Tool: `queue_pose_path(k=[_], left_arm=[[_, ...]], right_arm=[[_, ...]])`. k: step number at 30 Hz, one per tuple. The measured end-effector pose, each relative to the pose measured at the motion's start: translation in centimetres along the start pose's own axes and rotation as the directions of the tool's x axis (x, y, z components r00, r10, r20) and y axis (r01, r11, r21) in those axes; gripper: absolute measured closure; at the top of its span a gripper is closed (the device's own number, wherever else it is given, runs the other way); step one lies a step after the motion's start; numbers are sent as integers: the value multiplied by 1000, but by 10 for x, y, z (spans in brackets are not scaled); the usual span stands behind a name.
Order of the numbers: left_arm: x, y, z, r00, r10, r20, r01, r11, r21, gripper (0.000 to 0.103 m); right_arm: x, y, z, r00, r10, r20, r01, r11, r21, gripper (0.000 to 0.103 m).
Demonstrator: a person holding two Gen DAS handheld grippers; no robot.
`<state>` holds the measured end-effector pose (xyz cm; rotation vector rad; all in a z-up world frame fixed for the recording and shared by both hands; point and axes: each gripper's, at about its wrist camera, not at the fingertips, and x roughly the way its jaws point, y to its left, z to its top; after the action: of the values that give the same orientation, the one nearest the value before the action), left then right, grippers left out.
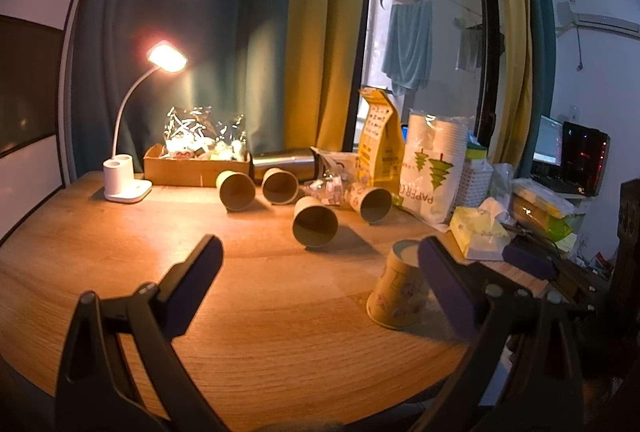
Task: Flip cup upside down
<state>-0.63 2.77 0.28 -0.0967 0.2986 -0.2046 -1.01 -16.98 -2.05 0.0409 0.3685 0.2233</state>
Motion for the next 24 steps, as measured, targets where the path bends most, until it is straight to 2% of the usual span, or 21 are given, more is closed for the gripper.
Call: queue_pose_path(k=[24], left_arm=[[-1,1,0,1000,1,2,-1,1000,-2,4]], right_arm=[[0,0,-1,1000,1,-4,-1,1000,-1,24]])
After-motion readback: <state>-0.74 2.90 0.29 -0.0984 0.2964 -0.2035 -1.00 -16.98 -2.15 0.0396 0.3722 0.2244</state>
